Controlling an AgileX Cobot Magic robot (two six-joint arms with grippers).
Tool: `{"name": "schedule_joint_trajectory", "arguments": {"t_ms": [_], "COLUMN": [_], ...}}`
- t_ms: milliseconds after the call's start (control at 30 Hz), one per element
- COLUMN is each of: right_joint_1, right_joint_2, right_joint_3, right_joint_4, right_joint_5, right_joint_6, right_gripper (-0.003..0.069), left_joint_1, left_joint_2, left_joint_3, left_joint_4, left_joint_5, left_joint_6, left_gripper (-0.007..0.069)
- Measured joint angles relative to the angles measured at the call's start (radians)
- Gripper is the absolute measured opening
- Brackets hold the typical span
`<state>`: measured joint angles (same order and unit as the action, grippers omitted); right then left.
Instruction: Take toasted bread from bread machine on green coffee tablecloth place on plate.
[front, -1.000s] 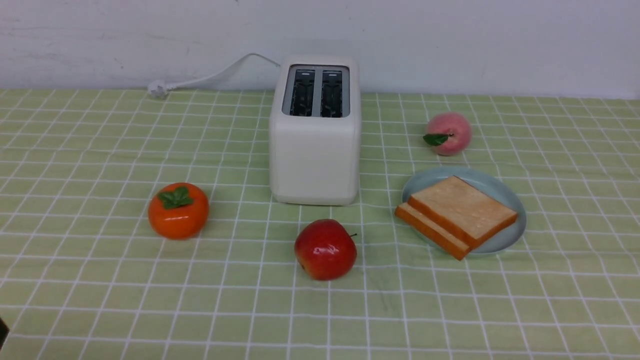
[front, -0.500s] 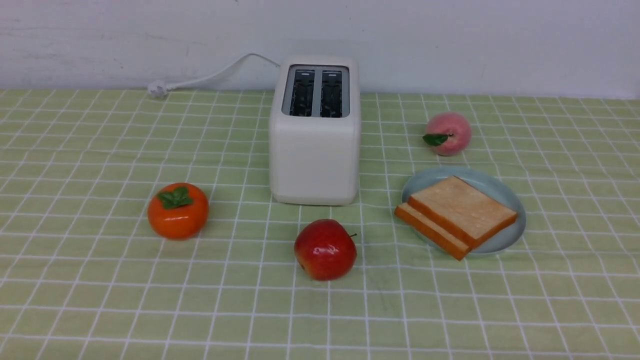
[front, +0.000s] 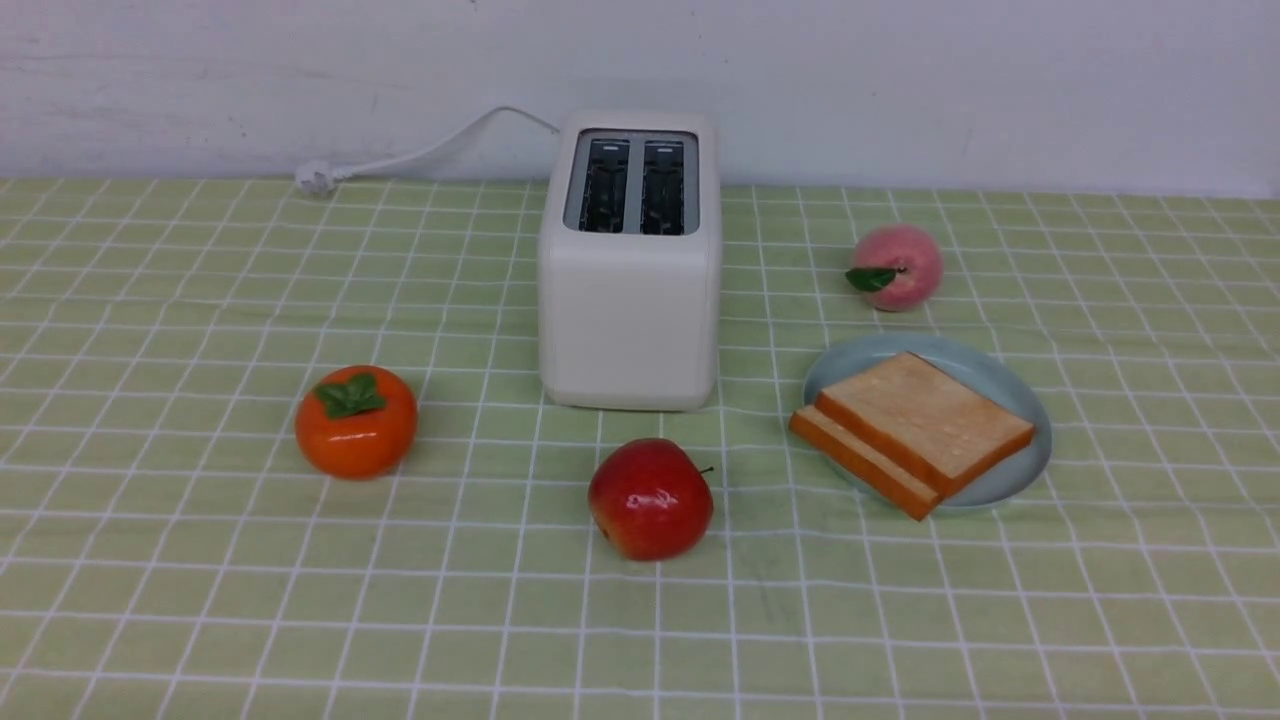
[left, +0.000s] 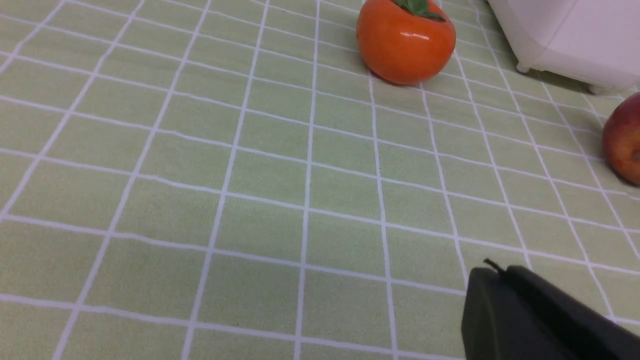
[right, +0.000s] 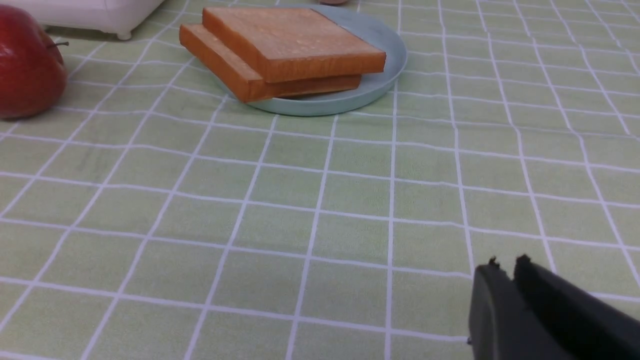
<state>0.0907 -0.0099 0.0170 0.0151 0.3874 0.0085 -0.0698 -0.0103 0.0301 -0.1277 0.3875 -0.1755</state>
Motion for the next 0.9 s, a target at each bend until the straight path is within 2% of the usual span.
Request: {"name": "schedule_joint_trajectory", "arguments": {"t_ms": [900], "right_joint_1": [0.000], "right_joint_2": [0.000], "right_joint_3": [0.000], "right_joint_4": [0.000], "right_joint_5": [0.000], "right_joint_6": [0.000], "right_gripper": [0.0086], "left_joint_1": [0.000], "left_joint_2": [0.000], "left_joint_3": [0.000], "left_joint_4": [-0.001], "left_joint_5": [0.000], "left_joint_6": [0.000], "left_gripper": [0.0002]}}
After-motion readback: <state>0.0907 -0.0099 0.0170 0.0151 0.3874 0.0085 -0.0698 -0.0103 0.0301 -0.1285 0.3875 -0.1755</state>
